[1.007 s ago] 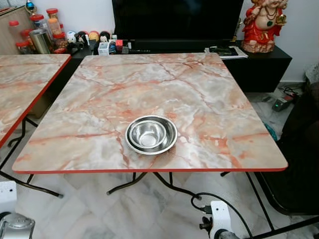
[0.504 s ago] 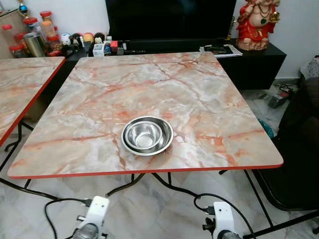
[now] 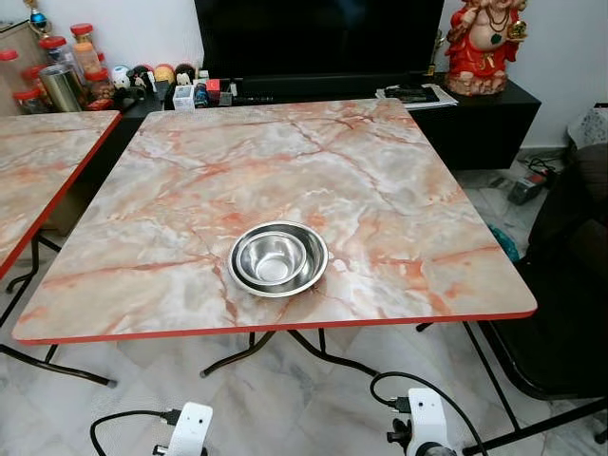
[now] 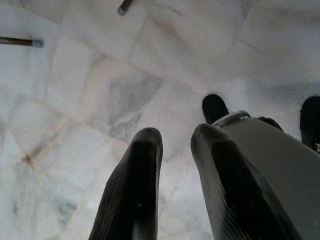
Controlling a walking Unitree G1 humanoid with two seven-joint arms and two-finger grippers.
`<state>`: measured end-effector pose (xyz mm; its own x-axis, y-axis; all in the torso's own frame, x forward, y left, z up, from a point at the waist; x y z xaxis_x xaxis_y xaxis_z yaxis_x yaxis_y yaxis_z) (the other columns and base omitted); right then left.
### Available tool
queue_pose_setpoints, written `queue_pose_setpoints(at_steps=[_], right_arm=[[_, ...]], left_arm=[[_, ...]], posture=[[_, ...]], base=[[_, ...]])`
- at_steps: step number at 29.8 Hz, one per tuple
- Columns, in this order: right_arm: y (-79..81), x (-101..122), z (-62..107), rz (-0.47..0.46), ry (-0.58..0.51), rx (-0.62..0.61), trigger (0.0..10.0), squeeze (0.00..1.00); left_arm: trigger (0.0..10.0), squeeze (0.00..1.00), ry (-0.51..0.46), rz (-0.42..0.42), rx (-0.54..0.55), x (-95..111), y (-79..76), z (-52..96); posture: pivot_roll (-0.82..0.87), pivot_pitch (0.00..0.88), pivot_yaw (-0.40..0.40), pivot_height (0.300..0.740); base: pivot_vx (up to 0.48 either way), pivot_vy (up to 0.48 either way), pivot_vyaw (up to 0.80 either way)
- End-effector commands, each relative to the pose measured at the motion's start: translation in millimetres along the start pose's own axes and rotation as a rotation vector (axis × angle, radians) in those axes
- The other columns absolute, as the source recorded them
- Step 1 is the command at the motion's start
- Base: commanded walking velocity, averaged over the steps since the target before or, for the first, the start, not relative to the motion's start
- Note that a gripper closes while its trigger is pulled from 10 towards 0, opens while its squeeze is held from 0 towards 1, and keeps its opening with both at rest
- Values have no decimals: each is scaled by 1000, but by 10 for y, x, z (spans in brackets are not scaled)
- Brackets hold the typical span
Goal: Setting the table
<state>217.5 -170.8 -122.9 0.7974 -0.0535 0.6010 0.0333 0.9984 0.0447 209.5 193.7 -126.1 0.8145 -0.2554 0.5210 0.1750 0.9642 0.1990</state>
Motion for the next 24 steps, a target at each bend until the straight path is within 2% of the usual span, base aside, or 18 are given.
queue_pose_setpoints(at_steps=[1, 4, 9, 12, 24], right_arm=[[-1, 55, -7, 7, -17, -6, 10000, 0], [-5, 89, -11, 13, -27, -7, 10000, 0], [-5, 104, -13, 13, -32, -10, 10000, 0], [4, 85, -12, -14, -26, -8, 10000, 0], [-3, 73, -13, -20, -18, -17, 10000, 0]], left_arm=[[10000, 0, 10, 14, 25, -27, 92, 4], [10000, 0, 7, 27, 32, -3, 131, 1], [10000, 0, -3, 38, 41, 41, 167, -3], [10000, 0, 2, 47, 48, 23, 182, -1], [10000, 0, 17, 64, 62, -32, 221, 8]], posture=[[-47, 0, 45, 740], [-39, 0, 45, 740], [-33, 0, 46, 740], [-29, 0, 47, 740], [-2, 0, 42, 740]], base=[[0, 277, 0], [0, 339, 0], [0, 415, 500], [0, 458, 0], [0, 458, 0]])
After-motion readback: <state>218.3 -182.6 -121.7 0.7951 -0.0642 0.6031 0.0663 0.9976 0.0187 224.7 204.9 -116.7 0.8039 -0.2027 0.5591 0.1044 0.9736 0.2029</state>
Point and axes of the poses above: a point about 5 cm out from each wrist's last joint towards the gripper, its own z axis pointing back from the gripper into the wrist, its own x axis along the axis of the wrist's last joint, y = z × x, the point moved 5 cm from there along -z, pointing out of the wrist towards the gripper, and after that the axes turned 3 degrees about -z, right-handed, at the moved point
